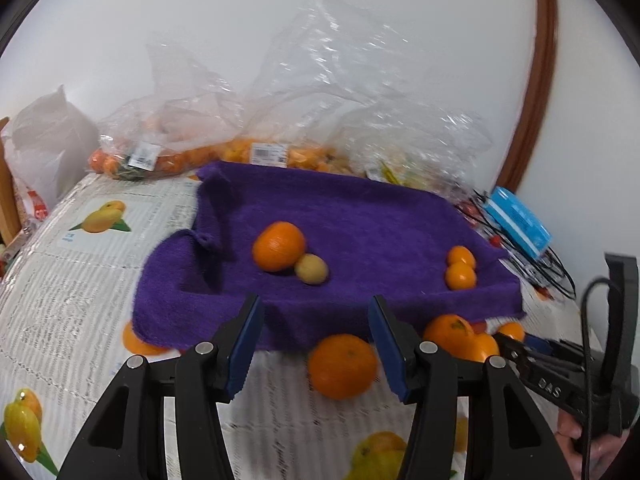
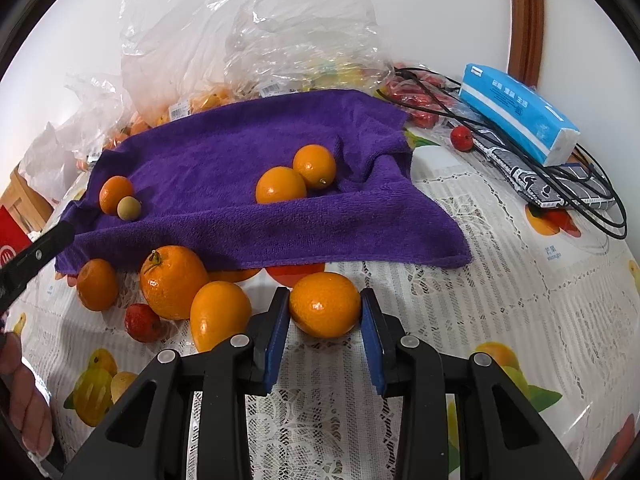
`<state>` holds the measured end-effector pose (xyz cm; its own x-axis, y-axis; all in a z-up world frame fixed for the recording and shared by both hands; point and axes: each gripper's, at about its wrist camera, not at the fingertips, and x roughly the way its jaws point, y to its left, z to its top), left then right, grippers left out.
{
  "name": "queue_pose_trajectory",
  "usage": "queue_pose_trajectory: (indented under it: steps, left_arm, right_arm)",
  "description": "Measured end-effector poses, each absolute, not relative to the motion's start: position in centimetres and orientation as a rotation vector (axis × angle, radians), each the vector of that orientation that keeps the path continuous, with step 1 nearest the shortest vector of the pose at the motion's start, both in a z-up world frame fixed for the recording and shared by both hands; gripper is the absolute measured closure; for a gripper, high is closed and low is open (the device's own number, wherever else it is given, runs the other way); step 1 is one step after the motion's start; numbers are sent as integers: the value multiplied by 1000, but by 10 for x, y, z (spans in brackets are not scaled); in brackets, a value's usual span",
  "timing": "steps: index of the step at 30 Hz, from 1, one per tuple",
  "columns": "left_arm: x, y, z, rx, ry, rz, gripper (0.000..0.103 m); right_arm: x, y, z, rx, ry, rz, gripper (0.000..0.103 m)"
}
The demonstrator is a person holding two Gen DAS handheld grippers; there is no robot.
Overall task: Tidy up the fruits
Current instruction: 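Withdraw the open right tool to the fruit row while the left tool releases its orange, then close the right tool on a yellow-orange fruit while the left tool grasps a large orange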
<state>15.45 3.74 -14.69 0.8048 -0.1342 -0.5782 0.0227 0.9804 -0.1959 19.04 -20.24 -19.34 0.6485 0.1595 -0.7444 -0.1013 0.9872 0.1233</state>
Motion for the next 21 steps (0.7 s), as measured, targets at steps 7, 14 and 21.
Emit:
queue_pose_trajectory:
  steps: [7, 14, 21]
  left_arm:
    - [157, 22, -160, -173, 734, -152, 44]
    - [170, 15, -174, -133, 847, -63, 46]
    - [167, 16, -174, -156, 846, -101, 63]
  right_arm:
    - [187, -201, -193, 78, 851, 157, 68]
    - [186, -201, -194, 83, 856, 166, 68]
    - [185, -202, -194, 91, 855, 167, 68]
